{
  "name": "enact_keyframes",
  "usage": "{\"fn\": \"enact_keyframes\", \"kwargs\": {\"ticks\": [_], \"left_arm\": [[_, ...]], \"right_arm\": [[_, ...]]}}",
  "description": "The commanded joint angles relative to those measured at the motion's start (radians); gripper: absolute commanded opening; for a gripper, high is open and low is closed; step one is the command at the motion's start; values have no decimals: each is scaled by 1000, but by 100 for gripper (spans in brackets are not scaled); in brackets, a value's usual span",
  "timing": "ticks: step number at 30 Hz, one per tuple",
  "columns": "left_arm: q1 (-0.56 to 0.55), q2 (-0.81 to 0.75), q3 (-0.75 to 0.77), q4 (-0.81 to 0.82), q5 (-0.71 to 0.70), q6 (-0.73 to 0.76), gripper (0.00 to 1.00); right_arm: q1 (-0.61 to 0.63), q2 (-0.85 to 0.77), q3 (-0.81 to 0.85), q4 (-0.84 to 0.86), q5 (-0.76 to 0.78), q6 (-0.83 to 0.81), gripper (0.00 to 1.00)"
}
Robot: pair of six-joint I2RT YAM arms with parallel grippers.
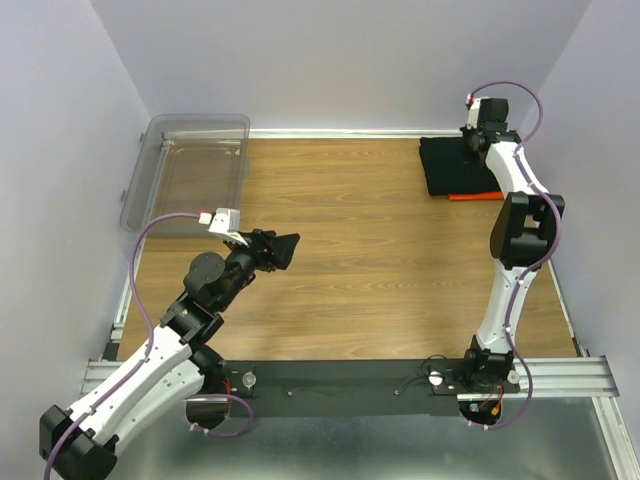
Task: Fold and stack the t-shirts
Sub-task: Neatly place the folded tshirt to the corner
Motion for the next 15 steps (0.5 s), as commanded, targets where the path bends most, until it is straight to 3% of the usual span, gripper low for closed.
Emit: {"fn": "enact_keyframes", "kwargs": {"ticks": [1, 15], "left_arm": [[3, -3, -1, -18, -6, 13, 81], [6, 50, 13, -2, 18, 12, 81]], "right_arm": [[-23, 72, 50, 88, 251, -5, 2], [-92, 187, 113, 134, 363, -62, 2]]}}
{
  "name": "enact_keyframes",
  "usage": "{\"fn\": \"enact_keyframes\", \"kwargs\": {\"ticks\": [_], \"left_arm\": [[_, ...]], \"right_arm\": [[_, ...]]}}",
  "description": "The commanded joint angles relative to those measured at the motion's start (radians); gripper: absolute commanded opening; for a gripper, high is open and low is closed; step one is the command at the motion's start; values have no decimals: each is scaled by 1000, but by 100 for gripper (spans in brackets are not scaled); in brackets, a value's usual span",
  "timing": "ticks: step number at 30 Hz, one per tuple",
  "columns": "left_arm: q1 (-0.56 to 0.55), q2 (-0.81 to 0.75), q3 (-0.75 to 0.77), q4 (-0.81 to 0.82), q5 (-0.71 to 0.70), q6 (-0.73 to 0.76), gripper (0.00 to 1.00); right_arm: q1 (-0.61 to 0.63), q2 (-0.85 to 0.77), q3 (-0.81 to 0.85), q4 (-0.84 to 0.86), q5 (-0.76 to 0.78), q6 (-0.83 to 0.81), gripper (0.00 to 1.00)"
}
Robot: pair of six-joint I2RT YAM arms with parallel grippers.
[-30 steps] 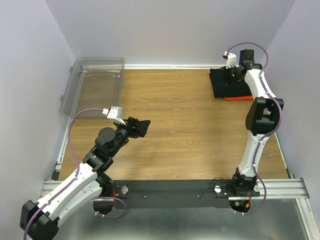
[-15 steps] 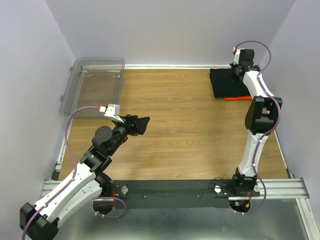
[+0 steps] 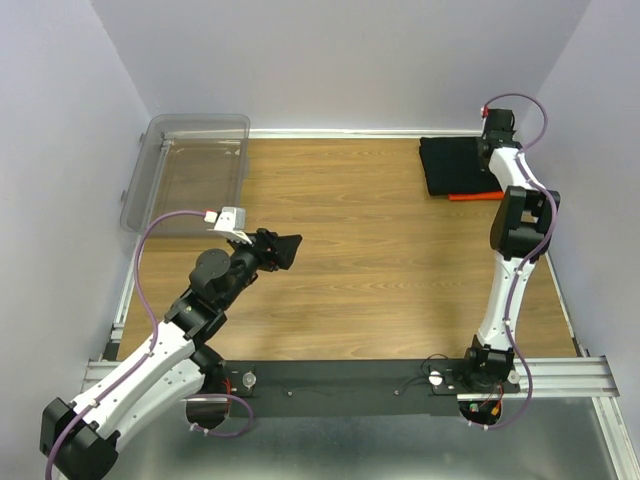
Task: Fold and stack the t-shirts
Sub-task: Neatly place the folded tshirt to the corner
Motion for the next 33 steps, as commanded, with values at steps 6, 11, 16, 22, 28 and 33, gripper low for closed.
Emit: {"fn": "enact_keyframes", "kwargs": {"ticks": [6, 11, 16, 22, 28, 33], "left_arm": [[5, 38, 26, 12, 35, 3, 81], [5, 44, 25, 20, 44, -5, 82], [4, 43, 20, 21, 45, -6, 81], [5, 52, 32, 28, 53, 3, 82], [4, 73, 72, 26, 36, 52, 82], [10, 129, 153, 15, 19, 109, 82]], "right_arm": [[-55, 32, 33, 51, 98, -43, 2], [-75, 50, 13, 56, 93, -58, 2], [-82, 52, -61, 56, 79, -84, 1], [-98, 32, -104, 51, 67, -87, 1], [-98, -71, -124, 49, 6, -78, 1], [-88, -230, -205, 43, -142, -63, 2]]}}
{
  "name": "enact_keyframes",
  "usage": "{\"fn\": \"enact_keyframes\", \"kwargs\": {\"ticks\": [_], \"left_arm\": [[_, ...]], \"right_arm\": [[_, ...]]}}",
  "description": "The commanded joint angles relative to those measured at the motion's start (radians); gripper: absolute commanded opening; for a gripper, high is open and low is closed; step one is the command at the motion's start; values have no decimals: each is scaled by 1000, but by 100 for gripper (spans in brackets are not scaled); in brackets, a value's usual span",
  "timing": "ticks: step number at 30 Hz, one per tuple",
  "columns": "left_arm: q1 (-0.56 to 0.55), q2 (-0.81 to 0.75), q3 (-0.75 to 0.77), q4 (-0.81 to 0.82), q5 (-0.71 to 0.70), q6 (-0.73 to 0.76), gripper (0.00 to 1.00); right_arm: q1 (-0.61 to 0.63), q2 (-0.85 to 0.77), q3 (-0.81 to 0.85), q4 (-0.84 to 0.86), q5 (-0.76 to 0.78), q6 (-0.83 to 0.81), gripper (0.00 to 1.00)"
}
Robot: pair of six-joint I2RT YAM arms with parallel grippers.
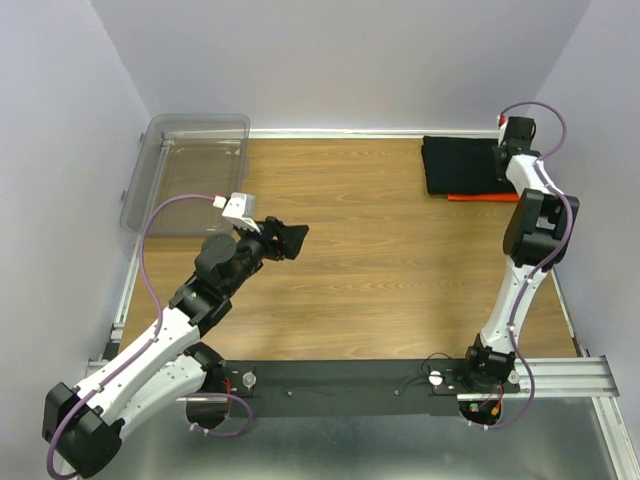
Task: Fold and stack the t-shirts
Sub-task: Neatly place the folded tshirt to the corner, then reset both grippers
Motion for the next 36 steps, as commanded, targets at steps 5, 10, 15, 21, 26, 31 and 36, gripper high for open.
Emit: {"fn": "enact_keyframes", "kwargs": {"ticks": [5, 10, 15, 21, 26, 31, 36], "left_arm": [[19, 57, 112, 4, -35, 119, 82], [55, 70, 115, -7, -64, 165, 89], [205, 81, 115, -15, 19, 156, 94], [349, 116, 249, -117, 196, 219, 95], [348, 35, 328, -281, -98, 447, 98], [348, -100, 212, -226, -96, 439, 98], [349, -125, 201, -245, -71, 454, 98]], "right_arm": [[13, -333, -213, -50, -428, -51, 20], [20, -590, -448, -185, -843, -242, 40], [19, -926, -664, -169, -854, -199, 73], [1, -1147, -804, -8, -543, 201, 100], [1, -1256, -851, 31, -289, 454, 100], [1, -1266, -877, 37, -253, 474, 100], [1, -1276, -917, 69, -247, 485, 100]]}}
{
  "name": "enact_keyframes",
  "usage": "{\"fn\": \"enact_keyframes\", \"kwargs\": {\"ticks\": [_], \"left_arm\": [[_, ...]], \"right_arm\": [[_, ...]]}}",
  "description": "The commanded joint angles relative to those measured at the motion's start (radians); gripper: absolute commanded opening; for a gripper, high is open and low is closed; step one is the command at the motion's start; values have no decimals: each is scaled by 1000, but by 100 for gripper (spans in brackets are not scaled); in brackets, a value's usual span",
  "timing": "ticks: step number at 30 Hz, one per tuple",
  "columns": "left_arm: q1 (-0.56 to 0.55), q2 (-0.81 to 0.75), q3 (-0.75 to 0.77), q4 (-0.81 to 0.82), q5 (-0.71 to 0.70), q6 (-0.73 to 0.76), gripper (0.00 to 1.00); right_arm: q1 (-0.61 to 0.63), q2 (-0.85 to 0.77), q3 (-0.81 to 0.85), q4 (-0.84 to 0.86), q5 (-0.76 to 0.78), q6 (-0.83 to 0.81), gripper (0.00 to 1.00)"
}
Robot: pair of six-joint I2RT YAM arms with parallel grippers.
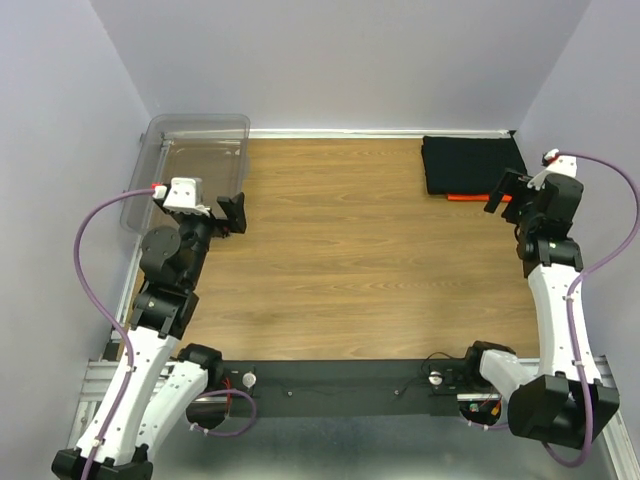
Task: Fold and stack the t-shirts
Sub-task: Reset both grippers
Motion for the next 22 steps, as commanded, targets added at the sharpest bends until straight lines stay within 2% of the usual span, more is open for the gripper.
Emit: {"fn": "enact_keyframes", "kwargs": {"ticks": [1, 10, 22], "left_arm": [[3, -4, -21, -40, -20, 43, 98], [2, -13, -24, -32, -6, 44, 98], [3, -8, -28, -28, -12, 49, 99]], "right_arm": [[-6, -22, -47, 52, 60, 45, 100], [-6, -74, -136, 119, 113, 14, 100], [-6, -83, -149, 127, 139, -6, 100]]}}
